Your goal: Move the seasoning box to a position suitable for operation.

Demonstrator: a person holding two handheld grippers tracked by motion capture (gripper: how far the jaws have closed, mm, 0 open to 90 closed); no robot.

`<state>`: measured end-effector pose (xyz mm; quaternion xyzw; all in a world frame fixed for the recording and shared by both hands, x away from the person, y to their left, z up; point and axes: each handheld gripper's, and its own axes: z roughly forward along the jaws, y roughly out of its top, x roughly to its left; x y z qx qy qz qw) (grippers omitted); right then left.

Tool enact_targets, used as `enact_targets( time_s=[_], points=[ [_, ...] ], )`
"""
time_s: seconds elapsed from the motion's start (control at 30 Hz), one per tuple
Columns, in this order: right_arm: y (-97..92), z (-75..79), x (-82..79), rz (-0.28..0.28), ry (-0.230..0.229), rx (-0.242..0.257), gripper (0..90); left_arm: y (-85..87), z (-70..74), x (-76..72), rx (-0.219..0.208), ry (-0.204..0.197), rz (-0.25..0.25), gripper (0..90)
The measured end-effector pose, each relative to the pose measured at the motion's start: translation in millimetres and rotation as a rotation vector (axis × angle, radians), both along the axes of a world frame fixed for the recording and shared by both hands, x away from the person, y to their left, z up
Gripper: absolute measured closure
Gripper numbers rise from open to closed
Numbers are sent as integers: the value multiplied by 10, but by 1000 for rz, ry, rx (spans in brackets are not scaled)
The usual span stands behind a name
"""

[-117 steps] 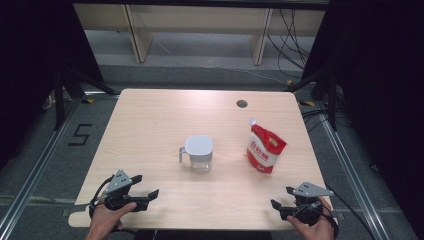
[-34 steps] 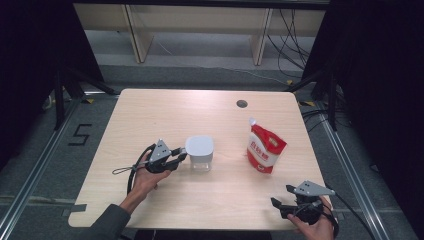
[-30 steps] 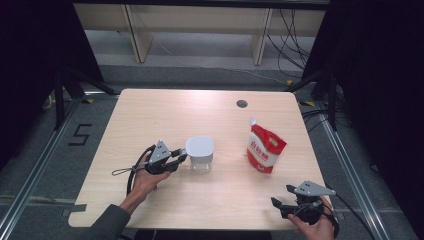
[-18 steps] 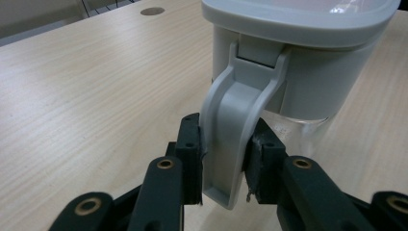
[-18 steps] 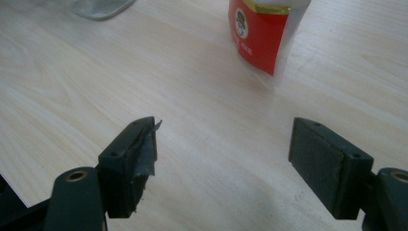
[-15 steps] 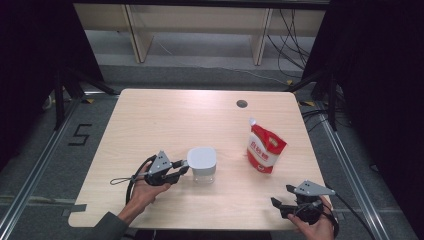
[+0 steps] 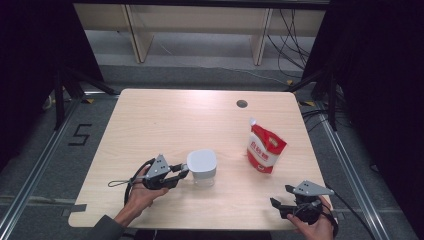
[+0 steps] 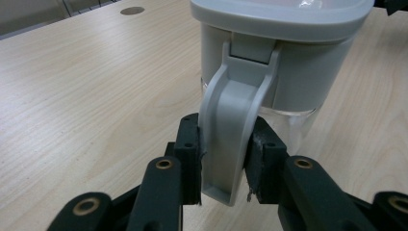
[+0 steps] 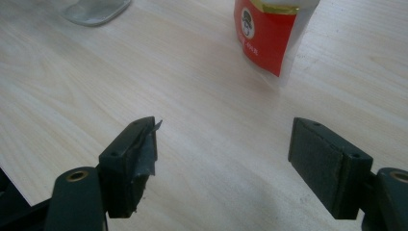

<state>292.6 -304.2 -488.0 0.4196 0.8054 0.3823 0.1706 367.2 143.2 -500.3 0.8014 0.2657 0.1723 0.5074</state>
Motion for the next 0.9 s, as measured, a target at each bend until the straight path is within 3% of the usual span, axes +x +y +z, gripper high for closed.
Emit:
enact_targets(
  time_s=[0.07,0.2,0.23,0.3,0.43,0.5,0.53,0.8,0.87,0.9],
  points=[
    [-12,-4,12,5,-19,-7,264,0,-2,-9,-1,-2,-26,694],
    [-13,-5,15,14,-12,-9,264,-12,-7,-42,-12,9,-33,694],
    [3,-1,-1,2,-1,-2,264,-8,-1,-39,2,-8,-54,694],
    [-8,1,10,11,-18,-16,264,-23,-2,-81,-1,-5,-86,695],
    [-9,-3,10,11,-11,-9,264,-28,7,-106,13,-20,-111,695],
    [4,-3,-2,1,3,0,264,-20,2,-106,14,-20,-117,694],
    [-7,-1,10,12,-17,-16,264,-23,-1,-111,4,-16,-119,694],
    [-7,-3,11,16,-13,-18,264,-23,-13,-130,-8,-1,-118,693],
    [3,-9,8,15,0,-2,264,-27,-9,-133,-5,5,-114,691],
    [4,-9,8,16,1,-3,264,-34,7,-149,16,2,-110,674]
  ],
)
